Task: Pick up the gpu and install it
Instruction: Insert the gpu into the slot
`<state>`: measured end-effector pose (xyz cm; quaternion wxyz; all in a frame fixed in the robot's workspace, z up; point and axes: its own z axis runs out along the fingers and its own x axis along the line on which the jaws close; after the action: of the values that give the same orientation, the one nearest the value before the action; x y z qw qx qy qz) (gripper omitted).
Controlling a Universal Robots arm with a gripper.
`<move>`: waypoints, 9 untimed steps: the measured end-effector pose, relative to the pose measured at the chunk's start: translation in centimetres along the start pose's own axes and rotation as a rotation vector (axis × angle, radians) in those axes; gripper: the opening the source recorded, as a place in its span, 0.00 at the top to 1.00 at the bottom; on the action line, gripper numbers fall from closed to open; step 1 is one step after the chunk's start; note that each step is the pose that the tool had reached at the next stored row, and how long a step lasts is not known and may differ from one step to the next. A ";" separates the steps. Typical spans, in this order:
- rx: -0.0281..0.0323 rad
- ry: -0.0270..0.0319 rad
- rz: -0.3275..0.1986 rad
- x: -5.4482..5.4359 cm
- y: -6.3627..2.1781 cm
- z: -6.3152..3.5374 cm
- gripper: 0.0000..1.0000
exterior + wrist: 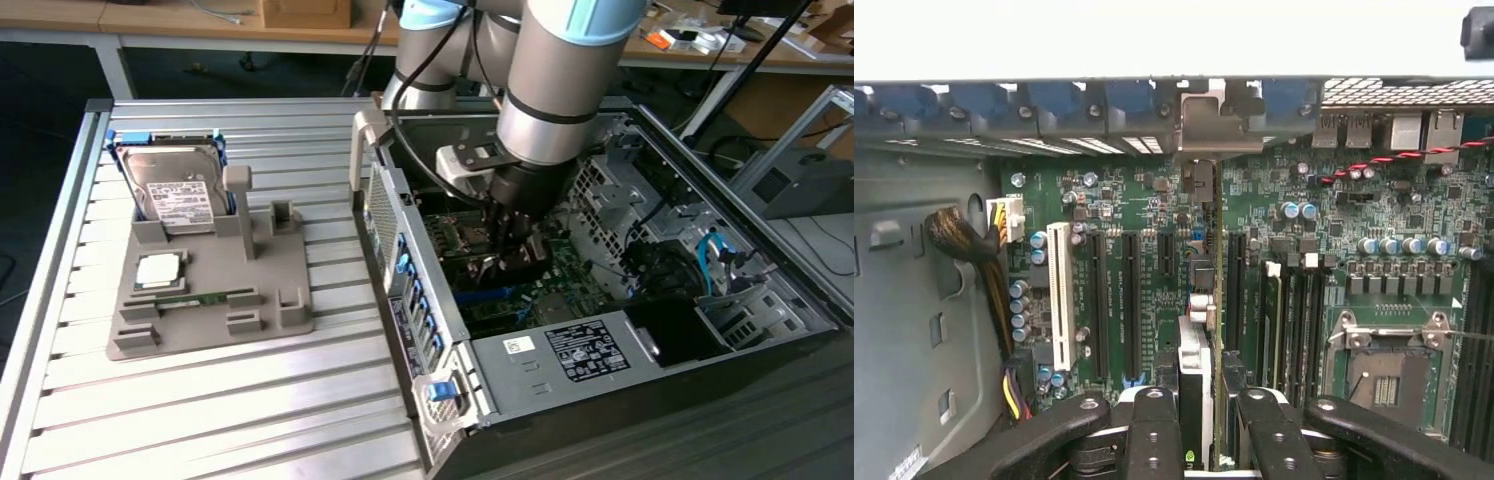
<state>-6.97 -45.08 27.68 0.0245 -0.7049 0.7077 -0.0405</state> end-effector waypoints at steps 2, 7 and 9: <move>0.0000 0.0001 0.000 0.0 0.16 0.23 0.73; -0.0001 0.0002 0.000 0.0 0.44 0.61 0.73; 0.0000 -0.0001 0.000 -0.2 0.47 0.79 0.73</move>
<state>-7.37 -44.89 26.84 0.0245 -0.7049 0.7077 -0.0405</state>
